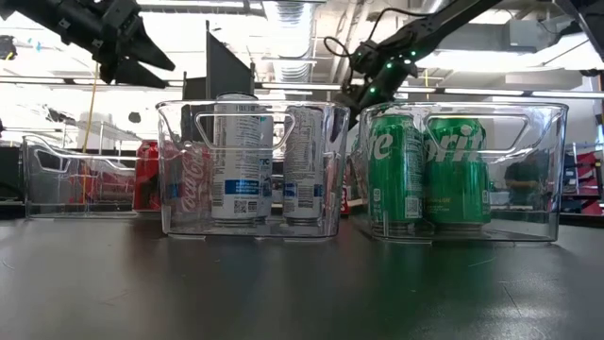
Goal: Sort soda cans
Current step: Put the top red soda can into the left transparent bin
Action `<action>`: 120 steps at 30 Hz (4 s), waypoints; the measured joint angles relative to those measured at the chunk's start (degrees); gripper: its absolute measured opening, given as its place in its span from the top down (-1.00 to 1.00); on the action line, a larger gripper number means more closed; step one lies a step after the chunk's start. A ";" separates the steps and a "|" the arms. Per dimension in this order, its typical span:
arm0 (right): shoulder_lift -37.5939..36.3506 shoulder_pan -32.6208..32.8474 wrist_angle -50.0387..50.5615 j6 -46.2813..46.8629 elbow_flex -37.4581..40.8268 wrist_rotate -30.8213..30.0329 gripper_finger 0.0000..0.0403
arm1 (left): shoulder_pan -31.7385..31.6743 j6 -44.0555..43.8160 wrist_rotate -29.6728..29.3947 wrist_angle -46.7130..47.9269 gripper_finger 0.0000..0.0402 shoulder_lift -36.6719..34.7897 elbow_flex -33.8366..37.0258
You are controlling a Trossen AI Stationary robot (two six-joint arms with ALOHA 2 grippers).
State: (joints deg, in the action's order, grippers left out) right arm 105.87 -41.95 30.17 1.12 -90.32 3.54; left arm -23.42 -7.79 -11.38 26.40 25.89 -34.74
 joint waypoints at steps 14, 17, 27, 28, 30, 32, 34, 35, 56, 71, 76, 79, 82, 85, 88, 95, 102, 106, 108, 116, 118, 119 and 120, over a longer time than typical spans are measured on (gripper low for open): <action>2.29 2.44 5.00 1.04 -1.21 0.90 -0.99 | 0.00 -0.85 0.02 3.22 -0.71 -2.45 0.02; 2.29 2.14 5.49 1.02 -1.21 0.85 -0.99 | 0.00 -0.85 0.02 3.25 -0.71 -2.43 0.02; 3.29 1.43 7.25 0.51 -0.98 -0.44 -0.99 | 0.00 -0.77 0.02 3.25 -0.71 -2.42 0.02; 3.86 1.26 7.39 0.30 -0.93 -0.44 -0.99 | 0.00 -0.61 0.02 3.23 -0.71 -2.42 0.02; 4.89 1.30 5.79 0.13 -1.11 -0.29 -0.99 | 0.00 -0.61 0.02 3.24 -0.71 -2.45 0.02; 6.10 1.30 6.39 0.06 -1.02 -0.22 -0.99 | 0.00 -0.63 0.02 3.24 -0.71 -2.42 0.02; 7.43 1.30 5.43 0.16 -1.01 -0.10 -0.99 | 0.00 -0.51 0.02 3.22 -0.71 -2.44 0.02; 8.14 1.30 5.59 0.18 -1.01 -0.12 -0.99 | 0.00 -0.43 0.02 3.23 -0.71 -2.42 0.02; 10.44 3.36 0.83 -0.61 -1.01 0.65 -0.48 | 0.00 0.66 0.02 1.96 -0.71 -2.16 1.22; -4.36 12.09 -3.22 -9.34 -1.08 -2.55 -0.48 | 0.00 5.11 0.68 -8.24 -0.71 -0.13 1.20; -9.15 18.72 -4.40 -12.38 -1.12 -1.91 -0.48 | -0.02 8.69 3.11 -13.20 -0.71 3.57 1.22; -10.37 23.22 -5.31 -13.64 -1.12 -1.91 -0.48 | -0.02 10.58 7.27 -17.74 -0.71 6.65 1.22; -10.63 27.39 -7.70 -14.97 -1.12 -1.89 -0.48 | -0.01 11.68 12.12 -21.13 -0.75 9.88 1.22; -10.67 30.46 -8.97 -15.19 -1.12 -1.61 -0.48 | 0.00 12.50 14.27 -24.07 -0.82 12.87 1.20; -10.30 32.36 -9.99 -15.33 -1.12 -1.30 -0.48 | -0.04 13.13 17.22 -26.44 -0.91 15.32 1.20; -9.05 33.35 -10.45 -15.12 -1.12 -1.97 -0.48 | 1.00 11.86 24.70 -28.57 -0.99 21.77 -2.27; -8.06 33.77 -10.98 -14.53 -1.14 -0.39 -0.48 | 3.45 14.76 25.88 -26.30 -0.99 29.97 -8.35; -7.41 34.09 -11.56 -14.51 -1.12 0.69 -0.48 | 3.87 17.13 24.49 -22.84 -0.99 34.30 -12.37; -7.32 34.17 -11.53 -14.53 -1.12 0.88 -0.48 | 4.02 17.78 24.22 -21.89 -0.99 36.52 -14.11; -7.30 34.81 -12.99 -14.71 -1.12 2.13 -0.48 | 4.92 18.40 24.22 -18.50 -0.98 44.00 -19.63; -7.30 34.79 -12.87 -14.71 -1.12 2.21 -0.48 | 4.92 18.22 24.15 -17.91 -0.94 45.03 -20.77; -7.30 34.84 -12.87 -14.71 -1.12 2.20 -0.48 | 4.92 18.33 24.13 -17.65 -0.91 45.45 -21.22; -7.30 34.96 -12.83 -14.71 -1.12 2.19 -0.48 | 4.92 18.53 24.02 -17.34 -0.87 45.53 -21.53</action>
State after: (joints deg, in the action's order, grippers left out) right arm 98.56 -6.98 17.34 -13.58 -91.44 5.73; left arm -18.50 10.74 12.64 9.05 71.42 -56.27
